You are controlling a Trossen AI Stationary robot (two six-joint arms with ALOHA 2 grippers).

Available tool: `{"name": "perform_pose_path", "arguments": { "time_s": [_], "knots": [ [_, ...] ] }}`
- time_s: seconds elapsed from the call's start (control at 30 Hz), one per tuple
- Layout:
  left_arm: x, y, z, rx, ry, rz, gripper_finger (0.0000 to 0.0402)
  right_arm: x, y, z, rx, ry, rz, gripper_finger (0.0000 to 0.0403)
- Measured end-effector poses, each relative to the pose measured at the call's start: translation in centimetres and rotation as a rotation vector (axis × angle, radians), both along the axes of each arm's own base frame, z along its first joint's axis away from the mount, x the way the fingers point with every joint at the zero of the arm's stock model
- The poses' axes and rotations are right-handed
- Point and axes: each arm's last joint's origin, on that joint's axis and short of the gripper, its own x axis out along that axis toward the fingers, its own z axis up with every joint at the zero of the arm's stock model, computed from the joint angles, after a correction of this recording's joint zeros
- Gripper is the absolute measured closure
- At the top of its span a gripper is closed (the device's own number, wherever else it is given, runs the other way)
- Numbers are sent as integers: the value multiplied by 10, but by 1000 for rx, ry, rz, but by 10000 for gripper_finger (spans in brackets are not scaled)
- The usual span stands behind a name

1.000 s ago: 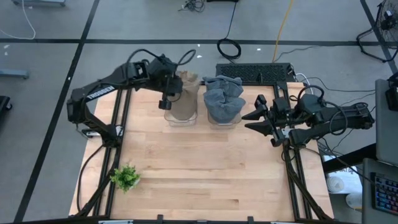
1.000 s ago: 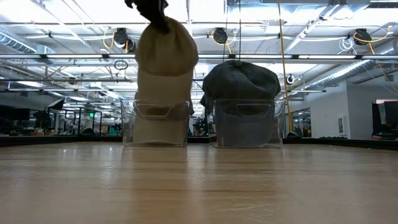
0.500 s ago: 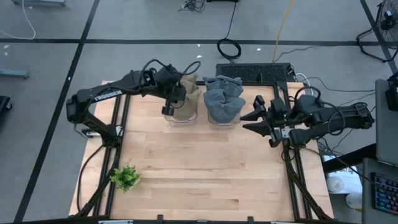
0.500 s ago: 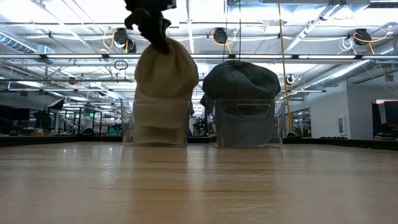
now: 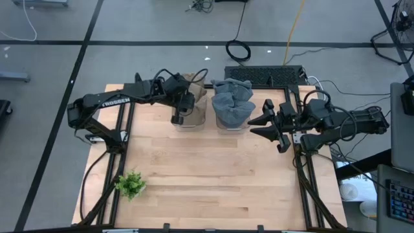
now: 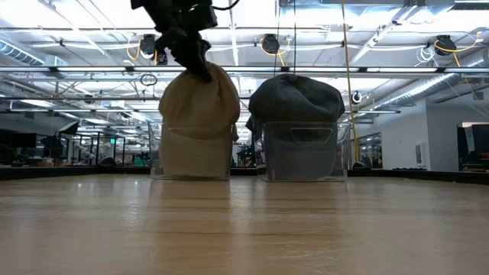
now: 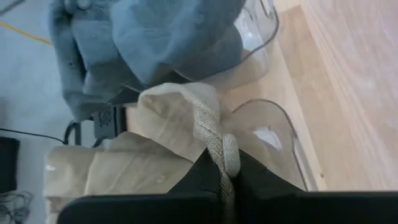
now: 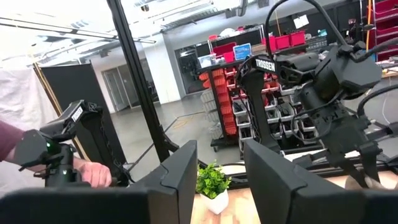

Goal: Pick & Place hat
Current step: Put the brown cap into the left transparent bin

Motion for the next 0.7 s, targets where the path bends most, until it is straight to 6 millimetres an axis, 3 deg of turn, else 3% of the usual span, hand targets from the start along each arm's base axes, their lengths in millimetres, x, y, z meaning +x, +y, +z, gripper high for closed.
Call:
{"name": "perform_pose_path", "arguments": {
  "time_s": [0.3, 0.5, 0.7],
  "knots": [
    [-4, 0, -29, -22, 58, -2, 392, 0, -1, 0, 4, 2, -28, 284],
    [-4, 1, -30, -1, 59, 42, 390, 0, -1, 0, 8, 2, -26, 284],
    [-13, 3, -20, 65, 52, 257, 314, 0, -1, 0, 7, 2, -26, 284]
  ]
}}
